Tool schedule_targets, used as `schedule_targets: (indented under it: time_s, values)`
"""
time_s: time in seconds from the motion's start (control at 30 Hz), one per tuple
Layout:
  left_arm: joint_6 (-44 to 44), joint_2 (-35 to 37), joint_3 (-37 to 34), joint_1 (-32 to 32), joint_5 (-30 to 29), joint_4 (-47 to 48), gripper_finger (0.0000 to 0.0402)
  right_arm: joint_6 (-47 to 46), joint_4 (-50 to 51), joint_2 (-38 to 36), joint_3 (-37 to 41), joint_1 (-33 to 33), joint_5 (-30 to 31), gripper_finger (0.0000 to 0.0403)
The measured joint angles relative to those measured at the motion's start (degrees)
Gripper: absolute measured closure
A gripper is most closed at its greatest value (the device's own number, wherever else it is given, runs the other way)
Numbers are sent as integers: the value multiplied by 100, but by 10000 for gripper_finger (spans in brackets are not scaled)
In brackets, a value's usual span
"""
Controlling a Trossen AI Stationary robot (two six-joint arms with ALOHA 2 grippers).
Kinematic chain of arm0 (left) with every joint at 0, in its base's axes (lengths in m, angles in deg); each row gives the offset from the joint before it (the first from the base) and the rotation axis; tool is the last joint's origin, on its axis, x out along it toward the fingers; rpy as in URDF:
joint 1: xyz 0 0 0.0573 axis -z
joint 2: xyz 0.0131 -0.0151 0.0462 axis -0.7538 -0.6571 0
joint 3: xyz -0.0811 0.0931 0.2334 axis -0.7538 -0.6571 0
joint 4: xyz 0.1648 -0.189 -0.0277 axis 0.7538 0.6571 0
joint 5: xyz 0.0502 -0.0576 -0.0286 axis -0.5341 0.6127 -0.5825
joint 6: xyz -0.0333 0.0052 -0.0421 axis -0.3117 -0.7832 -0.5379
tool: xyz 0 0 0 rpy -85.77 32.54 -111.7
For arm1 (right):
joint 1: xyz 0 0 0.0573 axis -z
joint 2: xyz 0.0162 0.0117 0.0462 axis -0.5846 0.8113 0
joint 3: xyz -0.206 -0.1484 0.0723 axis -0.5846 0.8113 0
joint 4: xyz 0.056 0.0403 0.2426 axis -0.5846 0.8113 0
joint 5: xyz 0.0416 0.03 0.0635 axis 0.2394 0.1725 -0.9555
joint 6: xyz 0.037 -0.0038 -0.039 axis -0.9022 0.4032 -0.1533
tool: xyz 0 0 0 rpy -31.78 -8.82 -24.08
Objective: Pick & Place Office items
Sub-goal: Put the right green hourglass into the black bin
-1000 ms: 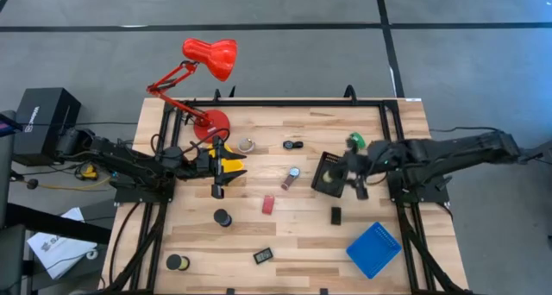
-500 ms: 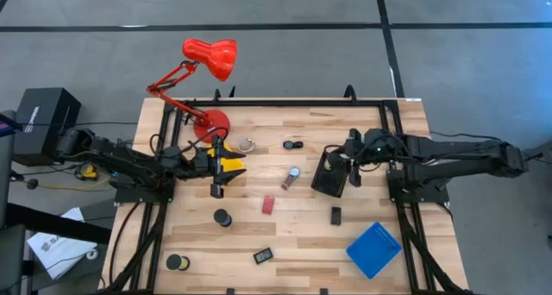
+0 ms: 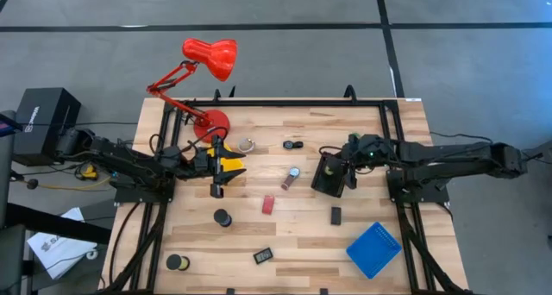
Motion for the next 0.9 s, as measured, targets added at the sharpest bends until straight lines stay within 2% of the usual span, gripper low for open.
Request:
schedule_targets:
  time_s: [0.13,0.3,0.5,0.63,0.8,0.9]
  values:
    - [0,0,0,0,0,-43,211,17,-408,-5,95,104,16,200]
    - [0,0,0,2,0,-48,211,-105,-516,2,400,300,19,179]
    - [0,0,0,0,0,-77,211,-305,-1277,0,680,370,-30,201]
    - [0,0,0,0,0,-87,211,-280,-1252,4,739,387,-24,197]
    - [0,0,0,0,0,-100,211,-312,-1207,4,750,385,-18,165]
    - [0,0,0,2,0,-131,211,-314,-1200,4,752,392,-1,171]
